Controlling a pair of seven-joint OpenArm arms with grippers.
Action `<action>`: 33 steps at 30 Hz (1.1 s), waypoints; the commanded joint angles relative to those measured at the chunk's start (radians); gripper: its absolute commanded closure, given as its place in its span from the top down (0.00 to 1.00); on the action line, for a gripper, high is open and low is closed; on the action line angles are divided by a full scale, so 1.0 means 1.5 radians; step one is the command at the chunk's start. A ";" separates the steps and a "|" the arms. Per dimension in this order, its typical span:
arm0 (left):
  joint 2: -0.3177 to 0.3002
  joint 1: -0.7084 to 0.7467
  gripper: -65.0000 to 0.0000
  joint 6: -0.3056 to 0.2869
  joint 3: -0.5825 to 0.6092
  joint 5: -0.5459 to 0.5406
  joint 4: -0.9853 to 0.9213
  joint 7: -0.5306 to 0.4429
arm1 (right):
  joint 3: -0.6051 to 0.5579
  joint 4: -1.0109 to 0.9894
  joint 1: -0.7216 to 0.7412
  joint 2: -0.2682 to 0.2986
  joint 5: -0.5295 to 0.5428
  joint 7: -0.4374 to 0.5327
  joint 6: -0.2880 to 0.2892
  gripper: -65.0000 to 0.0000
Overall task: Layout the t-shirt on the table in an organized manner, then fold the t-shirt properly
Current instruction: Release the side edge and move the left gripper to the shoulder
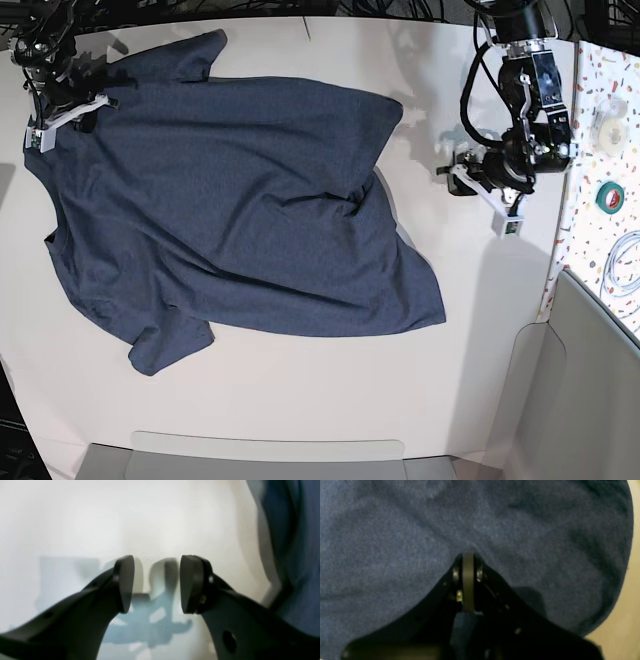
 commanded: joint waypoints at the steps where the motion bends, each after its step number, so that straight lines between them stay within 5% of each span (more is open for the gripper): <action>1: -0.007 0.006 0.42 -0.002 0.013 -0.005 0.022 -0.016 | 0.001 0.001 -0.008 0.004 -0.017 -0.037 0.000 0.00; 17: 0.078 0.045 0.42 0.000 0.149 0.000 0.026 -0.026 | 0.001 0.001 -0.017 0.005 -0.017 -0.037 0.000 0.00; 23: 0.082 0.045 0.42 0.093 0.220 0.000 0.026 -0.031 | 0.001 0.001 -0.017 0.006 -0.017 -0.037 0.000 0.00; 33: 0.081 0.045 0.39 0.101 0.250 -0.002 0.026 -0.034 | 0.001 -0.002 -0.017 0.006 -0.017 -0.036 0.000 0.00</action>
